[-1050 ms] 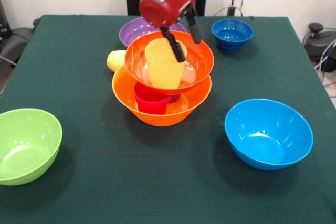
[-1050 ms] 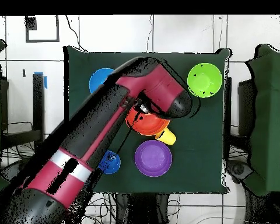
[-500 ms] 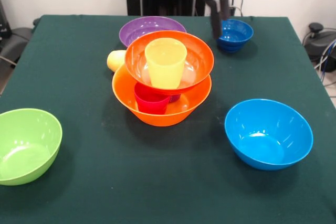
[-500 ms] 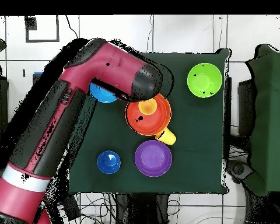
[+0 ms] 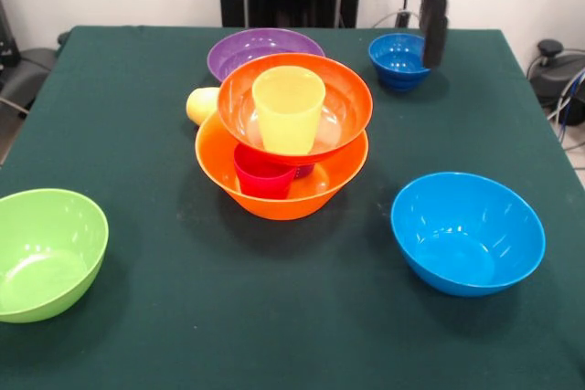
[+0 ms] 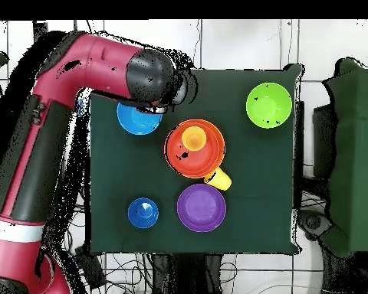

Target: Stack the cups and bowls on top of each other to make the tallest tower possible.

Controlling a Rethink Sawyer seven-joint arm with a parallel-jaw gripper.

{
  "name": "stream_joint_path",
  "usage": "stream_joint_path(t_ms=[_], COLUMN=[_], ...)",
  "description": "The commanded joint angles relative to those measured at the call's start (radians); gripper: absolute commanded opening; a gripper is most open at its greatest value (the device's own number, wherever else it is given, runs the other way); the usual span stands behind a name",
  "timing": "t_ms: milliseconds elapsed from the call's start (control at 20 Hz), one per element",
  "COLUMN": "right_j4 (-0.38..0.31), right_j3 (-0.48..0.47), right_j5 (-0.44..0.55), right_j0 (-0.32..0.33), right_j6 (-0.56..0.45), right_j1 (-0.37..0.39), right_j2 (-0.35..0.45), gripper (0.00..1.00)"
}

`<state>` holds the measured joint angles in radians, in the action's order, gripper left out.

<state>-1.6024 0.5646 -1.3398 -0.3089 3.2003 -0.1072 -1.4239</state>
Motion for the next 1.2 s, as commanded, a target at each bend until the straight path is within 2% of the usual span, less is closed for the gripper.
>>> stream_joint_path(t_ms=[50,300,550,650,750,850,950,1200], right_j4=[-0.038,-0.032,-0.029,-0.039,-0.066,-0.132,-0.172,-0.202], right_j3=[-0.144,-0.099,-0.059,-0.035,-0.009,0.007,0.014,0.07], right_j5=[0.014,0.093,0.105,0.09,0.037,-0.096,-0.16,-0.158], right_j0=[0.009,-0.02,-0.034,-0.037,-0.036,-0.029,-0.021,-0.029], right_j6=[-0.042,-0.152,-0.193,-0.177,-0.152,-0.097,-0.082,-0.112], right_j1=[-0.106,-0.121,-0.135,-0.139,-0.152,-0.188,-0.208,-0.215], right_j2=[0.039,0.051,0.061,0.053,0.039,0.007,-0.007,0.009], gripper=[1.0,1.0,1.0,1.0,1.0,1.0,1.0,1.0])
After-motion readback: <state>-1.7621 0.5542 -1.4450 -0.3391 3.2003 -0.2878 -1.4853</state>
